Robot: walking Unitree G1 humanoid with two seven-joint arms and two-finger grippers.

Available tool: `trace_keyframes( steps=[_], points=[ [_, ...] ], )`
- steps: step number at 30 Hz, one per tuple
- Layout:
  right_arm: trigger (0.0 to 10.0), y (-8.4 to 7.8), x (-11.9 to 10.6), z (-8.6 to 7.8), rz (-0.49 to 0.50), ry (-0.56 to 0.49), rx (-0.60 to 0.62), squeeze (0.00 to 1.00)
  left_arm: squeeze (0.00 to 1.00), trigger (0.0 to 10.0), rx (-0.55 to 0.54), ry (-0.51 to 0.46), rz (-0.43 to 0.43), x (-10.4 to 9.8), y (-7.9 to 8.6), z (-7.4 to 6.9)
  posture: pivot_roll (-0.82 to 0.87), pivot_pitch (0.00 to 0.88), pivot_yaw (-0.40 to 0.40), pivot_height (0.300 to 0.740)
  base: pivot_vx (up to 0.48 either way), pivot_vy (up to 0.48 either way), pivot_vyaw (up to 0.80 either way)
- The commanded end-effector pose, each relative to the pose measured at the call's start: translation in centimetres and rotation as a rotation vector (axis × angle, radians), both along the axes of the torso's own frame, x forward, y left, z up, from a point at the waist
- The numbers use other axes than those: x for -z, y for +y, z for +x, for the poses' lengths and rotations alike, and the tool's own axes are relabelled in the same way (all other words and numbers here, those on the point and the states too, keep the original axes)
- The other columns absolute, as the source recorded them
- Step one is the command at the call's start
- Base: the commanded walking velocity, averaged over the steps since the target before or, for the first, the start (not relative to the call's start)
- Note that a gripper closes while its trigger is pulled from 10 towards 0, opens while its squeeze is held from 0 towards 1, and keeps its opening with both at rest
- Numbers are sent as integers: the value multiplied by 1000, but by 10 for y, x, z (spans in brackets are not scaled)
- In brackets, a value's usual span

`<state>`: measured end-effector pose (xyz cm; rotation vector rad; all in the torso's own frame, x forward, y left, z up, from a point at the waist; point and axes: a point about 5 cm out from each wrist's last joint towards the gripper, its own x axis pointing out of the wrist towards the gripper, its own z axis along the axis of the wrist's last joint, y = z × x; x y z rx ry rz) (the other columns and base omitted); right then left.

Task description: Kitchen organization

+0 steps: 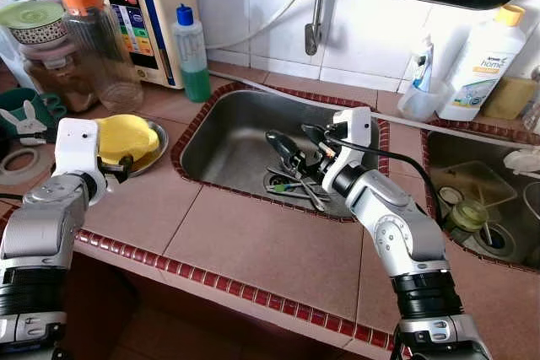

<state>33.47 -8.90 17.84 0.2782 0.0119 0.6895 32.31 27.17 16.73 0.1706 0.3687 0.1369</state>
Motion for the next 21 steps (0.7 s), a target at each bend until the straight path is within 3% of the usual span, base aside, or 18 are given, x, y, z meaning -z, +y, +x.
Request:
trace_keyframes(
  steps=[1, 11, 21],
  points=[
    [10000, -1, -6, 3, 2, -18, 13, 937, 0, 10000, -5, -17, 9, -5, 1, -1, 128, 42, 1, 740, 0, 0, 0],
    [10000, -2, -5, 3, 2, -18, 18, 937, 0, 10000, 8, -134, 88, -36, -5, 11, 122, 43, 6, 740, 0, 0, 0],
    [10000, 0, -5, 2, 1, -22, 14, 933, 0, 10000, -204, -181, -56, -30, 3, 24, 116, 37, 1, 740, 0, 0, 0]
  ],
)
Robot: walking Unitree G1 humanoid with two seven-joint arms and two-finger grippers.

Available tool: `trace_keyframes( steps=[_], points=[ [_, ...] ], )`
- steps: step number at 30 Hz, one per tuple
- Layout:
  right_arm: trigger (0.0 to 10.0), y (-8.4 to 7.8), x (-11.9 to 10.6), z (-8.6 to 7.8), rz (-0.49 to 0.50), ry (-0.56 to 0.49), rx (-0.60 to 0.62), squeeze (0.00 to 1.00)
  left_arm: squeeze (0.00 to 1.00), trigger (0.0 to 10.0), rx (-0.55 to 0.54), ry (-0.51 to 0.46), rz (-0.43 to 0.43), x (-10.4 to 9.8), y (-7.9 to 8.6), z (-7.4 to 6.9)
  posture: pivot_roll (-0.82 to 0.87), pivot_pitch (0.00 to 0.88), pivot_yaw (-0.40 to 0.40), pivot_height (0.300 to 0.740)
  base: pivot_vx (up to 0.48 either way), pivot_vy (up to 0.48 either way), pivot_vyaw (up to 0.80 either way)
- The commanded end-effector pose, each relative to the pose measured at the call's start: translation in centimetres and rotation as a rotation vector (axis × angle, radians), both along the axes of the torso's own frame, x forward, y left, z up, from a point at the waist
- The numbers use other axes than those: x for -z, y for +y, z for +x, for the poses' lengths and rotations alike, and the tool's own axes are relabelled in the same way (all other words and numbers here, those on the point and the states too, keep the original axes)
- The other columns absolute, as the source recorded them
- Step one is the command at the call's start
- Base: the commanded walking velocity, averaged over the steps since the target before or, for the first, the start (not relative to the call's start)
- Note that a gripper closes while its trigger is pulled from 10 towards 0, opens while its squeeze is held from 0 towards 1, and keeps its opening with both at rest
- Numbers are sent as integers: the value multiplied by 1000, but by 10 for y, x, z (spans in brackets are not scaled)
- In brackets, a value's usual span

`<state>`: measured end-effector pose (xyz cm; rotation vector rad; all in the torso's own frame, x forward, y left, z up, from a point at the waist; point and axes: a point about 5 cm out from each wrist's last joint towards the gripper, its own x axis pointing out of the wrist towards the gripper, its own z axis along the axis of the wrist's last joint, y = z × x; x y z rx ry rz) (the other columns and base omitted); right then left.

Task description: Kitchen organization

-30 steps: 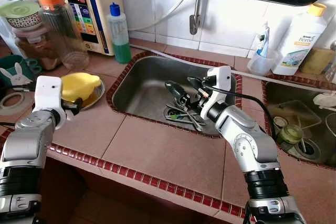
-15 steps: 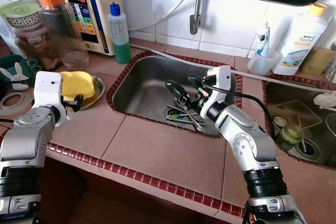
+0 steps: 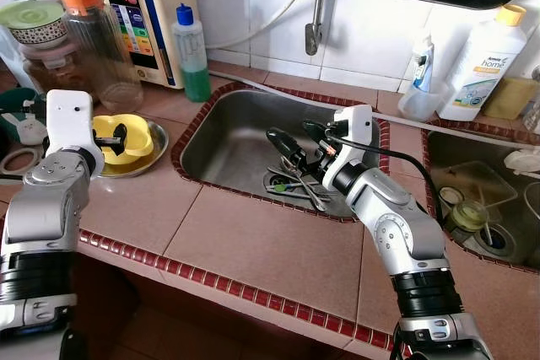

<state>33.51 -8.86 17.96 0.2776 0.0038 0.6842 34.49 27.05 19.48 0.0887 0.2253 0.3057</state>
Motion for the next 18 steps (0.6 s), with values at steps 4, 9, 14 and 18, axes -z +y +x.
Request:
trace_keyframes(
  steps=[4, 9, 14, 18],
  points=[
    [10000, -1, -5, 2, -5, -21, 10, 937, 0, 10000, -74, -38, -98, -1, 2, 8, 111, 35, 3, 740, 0, 0, 0],
    [10000, -2, -7, 2, 9, -32, 15, 937, 0, 10000, -143, -76, -271, 4, -4, 21, 104, 33, 8, 740, 0, 0, 0],
    [10000, -1, -7, 0, 10, -36, 15, 937, 0, 10000, -200, -88, -384, 9, -9, 29, 96, 34, 10, 740, 0, 0, 0],
    [10000, -3, -7, 0, 6, -36, 22, 937, 0, 10000, -259, -96, -445, 14, -9, 30, 93, 38, 13, 740, 0, 0, 0]
  ],
)
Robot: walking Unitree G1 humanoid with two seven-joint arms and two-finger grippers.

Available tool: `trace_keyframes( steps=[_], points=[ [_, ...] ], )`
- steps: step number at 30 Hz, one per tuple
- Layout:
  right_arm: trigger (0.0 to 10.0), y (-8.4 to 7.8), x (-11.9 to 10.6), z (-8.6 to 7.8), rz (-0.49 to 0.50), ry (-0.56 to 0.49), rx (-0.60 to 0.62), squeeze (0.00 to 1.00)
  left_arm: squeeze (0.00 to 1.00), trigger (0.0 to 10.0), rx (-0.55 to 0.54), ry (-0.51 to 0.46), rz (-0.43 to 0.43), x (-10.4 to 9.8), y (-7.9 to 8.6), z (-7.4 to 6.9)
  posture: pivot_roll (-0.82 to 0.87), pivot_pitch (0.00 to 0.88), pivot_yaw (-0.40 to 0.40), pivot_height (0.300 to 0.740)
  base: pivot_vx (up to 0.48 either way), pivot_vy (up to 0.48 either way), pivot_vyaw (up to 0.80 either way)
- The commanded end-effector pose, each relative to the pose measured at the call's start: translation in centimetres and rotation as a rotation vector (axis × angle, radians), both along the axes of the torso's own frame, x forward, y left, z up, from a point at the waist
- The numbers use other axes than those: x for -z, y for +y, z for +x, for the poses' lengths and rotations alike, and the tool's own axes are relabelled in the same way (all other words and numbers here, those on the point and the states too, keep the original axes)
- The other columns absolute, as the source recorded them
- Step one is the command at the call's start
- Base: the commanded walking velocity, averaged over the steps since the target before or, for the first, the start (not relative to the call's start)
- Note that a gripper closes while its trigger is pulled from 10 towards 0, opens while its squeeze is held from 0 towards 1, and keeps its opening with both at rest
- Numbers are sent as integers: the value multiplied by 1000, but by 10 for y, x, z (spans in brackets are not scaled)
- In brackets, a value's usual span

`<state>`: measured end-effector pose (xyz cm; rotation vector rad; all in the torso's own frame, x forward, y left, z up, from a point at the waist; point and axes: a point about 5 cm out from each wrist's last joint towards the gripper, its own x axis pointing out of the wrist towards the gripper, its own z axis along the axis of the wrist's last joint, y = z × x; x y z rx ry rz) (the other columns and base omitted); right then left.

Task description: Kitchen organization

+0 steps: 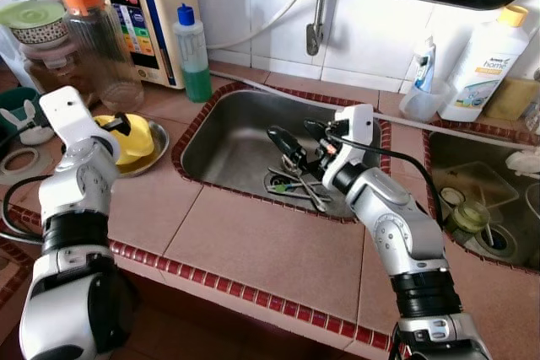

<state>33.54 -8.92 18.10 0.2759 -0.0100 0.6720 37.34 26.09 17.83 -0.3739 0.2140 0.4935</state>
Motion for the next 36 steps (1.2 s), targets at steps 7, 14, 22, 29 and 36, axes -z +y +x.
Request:
trace_keyframes(
  steps=[7, 14, 22, 29, 36],
  points=[
    [10000, -3, -5, -1, 4, -25, 12, 937, 0, 10000, -32, 17, -99, 9, -1, 3, 90, 41, 15, 740, 0, 0, 0],
    [10000, -3, -5, -1, 4, -25, 13, 937, 0, 8039, -40, 26, -145, 14, -2, 4, 90, 41, 15, 740, 0, 0, 0],
    [10000, -4, -5, -1, 3, -27, 17, 937, 0, 0, -48, 21, -164, 16, 0, 5, 89, 42, 15, 740, 0, 0, 0],
    [10000, -4, -5, 0, 3, -26, 20, 937, 0, 0, -52, 15, -172, 15, 2, 5, 90, 45, 15, 740, 0, 0, 0],
    [10000, -4, -5, 0, 1, -26, 19, 937, 0, 0, -62, 11, -179, 16, 5, 4, 92, 46, 13, 740, 0, 0, 0]
  ],
)
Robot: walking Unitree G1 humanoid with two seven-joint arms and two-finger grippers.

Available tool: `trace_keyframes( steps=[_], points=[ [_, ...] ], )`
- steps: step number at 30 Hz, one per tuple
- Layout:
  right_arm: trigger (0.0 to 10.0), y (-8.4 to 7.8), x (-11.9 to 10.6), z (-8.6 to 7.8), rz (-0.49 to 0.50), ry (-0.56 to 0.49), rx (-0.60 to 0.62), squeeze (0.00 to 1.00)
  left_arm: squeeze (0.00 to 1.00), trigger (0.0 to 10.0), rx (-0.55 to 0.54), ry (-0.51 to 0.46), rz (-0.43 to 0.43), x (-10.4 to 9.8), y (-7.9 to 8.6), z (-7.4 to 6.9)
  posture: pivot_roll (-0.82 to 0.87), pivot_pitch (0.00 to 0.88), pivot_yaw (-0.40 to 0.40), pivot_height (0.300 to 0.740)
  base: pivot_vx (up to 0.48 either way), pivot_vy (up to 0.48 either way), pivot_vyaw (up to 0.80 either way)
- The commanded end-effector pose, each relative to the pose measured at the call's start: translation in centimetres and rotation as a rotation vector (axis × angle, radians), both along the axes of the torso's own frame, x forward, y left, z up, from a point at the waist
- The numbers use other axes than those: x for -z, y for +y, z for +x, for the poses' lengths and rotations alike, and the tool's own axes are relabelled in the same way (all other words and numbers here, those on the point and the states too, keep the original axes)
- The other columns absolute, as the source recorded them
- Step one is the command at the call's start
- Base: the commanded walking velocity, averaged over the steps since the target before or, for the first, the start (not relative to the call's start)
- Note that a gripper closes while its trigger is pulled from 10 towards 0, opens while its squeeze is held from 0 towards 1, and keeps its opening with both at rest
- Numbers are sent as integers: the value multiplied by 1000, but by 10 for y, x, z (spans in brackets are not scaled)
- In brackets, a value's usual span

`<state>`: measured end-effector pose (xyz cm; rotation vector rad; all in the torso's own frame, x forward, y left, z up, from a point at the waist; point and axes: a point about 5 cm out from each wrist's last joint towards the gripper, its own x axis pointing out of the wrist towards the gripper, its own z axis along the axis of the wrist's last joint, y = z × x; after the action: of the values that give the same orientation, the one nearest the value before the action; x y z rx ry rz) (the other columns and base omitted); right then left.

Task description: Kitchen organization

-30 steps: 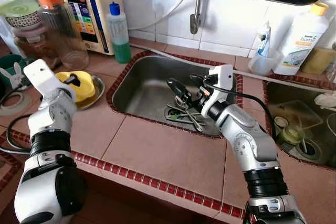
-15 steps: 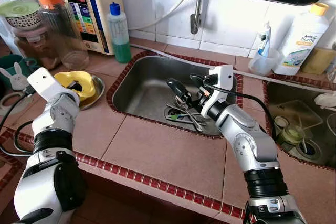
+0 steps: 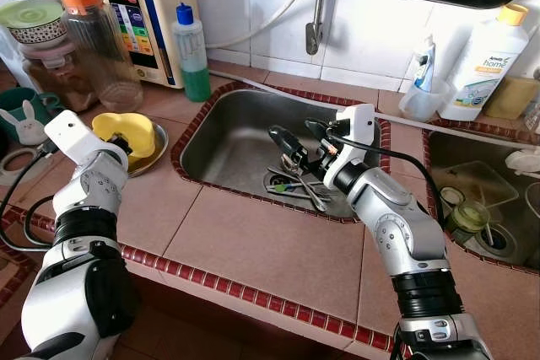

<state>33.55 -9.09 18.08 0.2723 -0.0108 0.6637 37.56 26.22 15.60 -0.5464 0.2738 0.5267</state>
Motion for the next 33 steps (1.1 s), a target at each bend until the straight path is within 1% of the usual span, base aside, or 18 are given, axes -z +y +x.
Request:
trace_keyframes(
  steps=[1, 14, 23, 29, 30, 31, 32, 33],
  points=[
    [10000, -2, -5, 0, 4, -25, 11, 937, 0, 0, -19, -13, -2, -6, 5, 1, 92, 47, 11, 740, 0, 0, 0],
    [10000, -2, -5, 1, 4, -25, 11, 937, 0, 0, -38, -14, -4, -6, 8, 0, 93, 47, 10, 740, 0, 0, 0],
    [10000, -1, -5, 1, 5, -24, 12, 933, 0, 0, -49, -2, 10, -5, 12, -2, 95, 48, 11, 740, 0, 0, 0],
    [10000, -1, -5, 1, 5, -23, 10, 933, 0, 0, -79, -9, 54, -7, 16, -4, 95, 45, 11, 740, 0, 0, 0],
    [10000, -1, -5, 1, 5, -23, 10, 937, 0, 0, -84, -20, 73, -10, 17, -4, 94, 44, 11, 740, 0, 0, 0],
    [10000, -1, -6, 1, 6, -24, 9, 933, 0, 0, -78, -59, 110, -17, 16, -4, 94, 44, 11, 740, 0, 0, 0],
    [10000, -1, -6, 1, 7, -24, 8, 933, 0, 0, -71, -76, 120, -19, 15, -3, 95, 43, 11, 740, 0, 0, 0],
    [10000, 0, -6, 1, 9, -24, 7, 933, 0, 0, -55, -113, 155, -25, 12, -2, 96, 42, 11, 740, 0, 0, 0]
  ],
)
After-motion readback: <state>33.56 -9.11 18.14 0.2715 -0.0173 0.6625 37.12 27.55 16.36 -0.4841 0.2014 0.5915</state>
